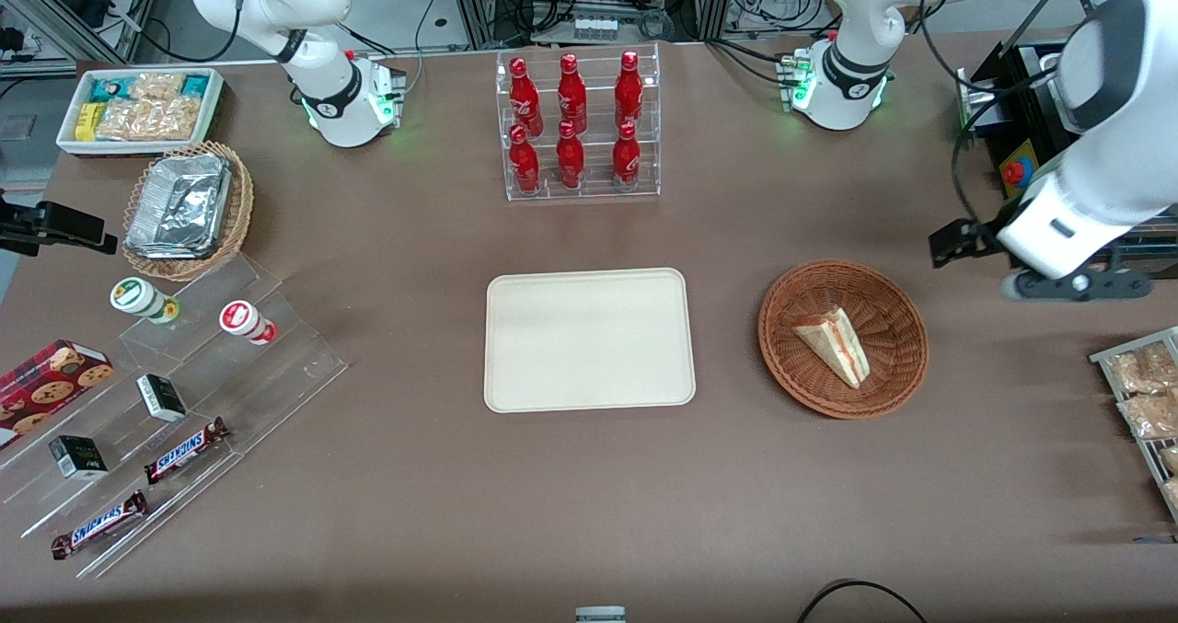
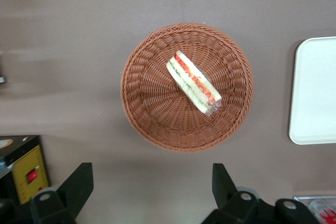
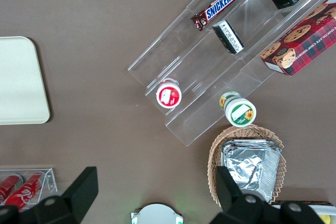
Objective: Place sandwich from basket to tray
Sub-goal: 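Move the left gripper over the sandwich in the woven basket, then lower the left gripper and close it on the wrapped sandwich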
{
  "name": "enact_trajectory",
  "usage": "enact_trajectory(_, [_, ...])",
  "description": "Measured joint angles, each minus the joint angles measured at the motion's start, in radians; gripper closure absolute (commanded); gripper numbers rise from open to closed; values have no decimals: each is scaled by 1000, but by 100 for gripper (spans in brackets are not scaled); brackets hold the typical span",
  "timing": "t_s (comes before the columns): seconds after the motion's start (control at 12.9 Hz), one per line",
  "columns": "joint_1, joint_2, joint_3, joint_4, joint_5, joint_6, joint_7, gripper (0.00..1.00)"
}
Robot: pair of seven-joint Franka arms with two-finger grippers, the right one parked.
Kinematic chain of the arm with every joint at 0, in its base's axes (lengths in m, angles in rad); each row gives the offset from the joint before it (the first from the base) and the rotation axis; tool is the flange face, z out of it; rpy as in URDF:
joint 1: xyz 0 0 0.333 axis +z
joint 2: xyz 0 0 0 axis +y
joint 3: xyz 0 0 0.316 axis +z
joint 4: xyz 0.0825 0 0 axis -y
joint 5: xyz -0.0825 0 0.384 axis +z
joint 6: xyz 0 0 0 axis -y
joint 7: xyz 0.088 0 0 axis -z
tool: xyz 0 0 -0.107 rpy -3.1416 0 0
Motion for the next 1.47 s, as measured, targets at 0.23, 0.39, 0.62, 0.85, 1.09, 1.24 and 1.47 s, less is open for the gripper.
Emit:
enact_trajectory(0.23, [0, -1, -14, -122, -1, 165, -106, 0])
enact_trajectory(0.39, [-1, 0, -59, -216, 0, 298, -276, 0])
enact_trajectory(0.62, [-1, 0, -102, -348, 0, 497, -517, 0])
enact_trajectory(0.85, [-1, 4, -121, -428, 0, 610, -695, 0])
enact_trajectory(1.09, [-1, 38, -122, -446, 0, 665, -776, 0])
enact_trajectory(1.24, [-1, 80, -122, -452, 0, 696, -789, 0])
enact_trajectory(1.47, [-1, 134, -122, -461, 0, 754, -791, 0])
